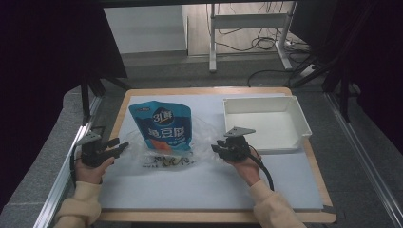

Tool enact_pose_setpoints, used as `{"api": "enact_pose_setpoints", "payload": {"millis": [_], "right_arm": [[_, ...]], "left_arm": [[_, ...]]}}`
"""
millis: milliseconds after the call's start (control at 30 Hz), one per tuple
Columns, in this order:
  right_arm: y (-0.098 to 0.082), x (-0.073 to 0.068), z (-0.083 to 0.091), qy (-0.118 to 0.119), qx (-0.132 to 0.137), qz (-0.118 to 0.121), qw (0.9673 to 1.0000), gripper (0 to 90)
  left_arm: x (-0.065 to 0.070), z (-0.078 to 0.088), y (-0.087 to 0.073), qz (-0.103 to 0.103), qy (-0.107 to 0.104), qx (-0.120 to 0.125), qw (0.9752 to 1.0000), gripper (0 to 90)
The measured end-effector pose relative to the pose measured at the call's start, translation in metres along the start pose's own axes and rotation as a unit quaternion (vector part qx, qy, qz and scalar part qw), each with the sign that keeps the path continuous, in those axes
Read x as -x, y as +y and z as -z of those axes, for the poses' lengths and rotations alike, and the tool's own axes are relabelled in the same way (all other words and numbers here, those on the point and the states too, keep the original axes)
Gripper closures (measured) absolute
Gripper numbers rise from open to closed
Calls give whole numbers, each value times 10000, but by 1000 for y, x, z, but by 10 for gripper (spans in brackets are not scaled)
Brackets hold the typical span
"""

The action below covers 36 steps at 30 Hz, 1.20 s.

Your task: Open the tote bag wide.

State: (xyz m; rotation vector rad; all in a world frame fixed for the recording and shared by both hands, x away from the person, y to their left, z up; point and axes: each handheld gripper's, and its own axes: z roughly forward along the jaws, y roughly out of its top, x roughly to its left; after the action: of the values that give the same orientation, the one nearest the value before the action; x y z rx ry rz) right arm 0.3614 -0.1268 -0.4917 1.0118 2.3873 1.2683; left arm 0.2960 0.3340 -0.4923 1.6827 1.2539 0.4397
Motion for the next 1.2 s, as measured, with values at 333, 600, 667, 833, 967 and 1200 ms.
{"api": "enact_pose_setpoints", "payload": {"millis": [333,600,667,833,967,1200], "right_arm": [[10,-5,10,89,258,41,9996,583],[34,-12,22,226,587,133,9979,687],[43,-15,21,222,596,168,9978,765],[70,-23,4,59,411,281,9987,859],[86,-21,-15,16,255,133,9996,878],[94,-22,-51,-31,-59,-81,9999,883]], "left_arm": [[10,19,19,-20,-136,281,9995,535],[34,27,38,-215,-392,327,9985,734],[41,19,37,-292,-448,190,9984,784],[45,-4,26,-291,-531,-180,9980,850],[41,-16,16,-195,-564,-381,9975,867],[36,-34,5,-110,-578,-619,9963,875]]}}
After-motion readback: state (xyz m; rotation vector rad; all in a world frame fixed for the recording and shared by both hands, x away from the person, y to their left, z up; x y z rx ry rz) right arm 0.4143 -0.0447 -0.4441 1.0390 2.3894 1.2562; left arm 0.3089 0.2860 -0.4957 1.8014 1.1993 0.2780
